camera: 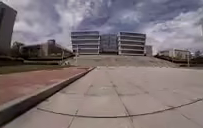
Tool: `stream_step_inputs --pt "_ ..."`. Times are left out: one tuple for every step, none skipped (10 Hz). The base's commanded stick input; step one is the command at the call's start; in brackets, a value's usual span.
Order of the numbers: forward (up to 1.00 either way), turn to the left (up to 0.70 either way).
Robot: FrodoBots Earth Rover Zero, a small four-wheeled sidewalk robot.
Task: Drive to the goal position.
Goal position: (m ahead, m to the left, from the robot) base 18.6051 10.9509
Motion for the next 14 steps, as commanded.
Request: stream_step_inputs --pt "1.0 0.0" --pt "1.0 0.0" --pt "1.0 0.0" --pt "1.0 0.0" --pt "1.0 0.0" --pt "1.0 0.0" --pt "1.0 0.0" --pt "1.0 0.0" --pt "1.0 0.0" --pt "1.0 0.0" --pt "1.0 0.0" --pt "1.0 0.0" --pt "1.0 0.0" --pt "1.0 0.0"
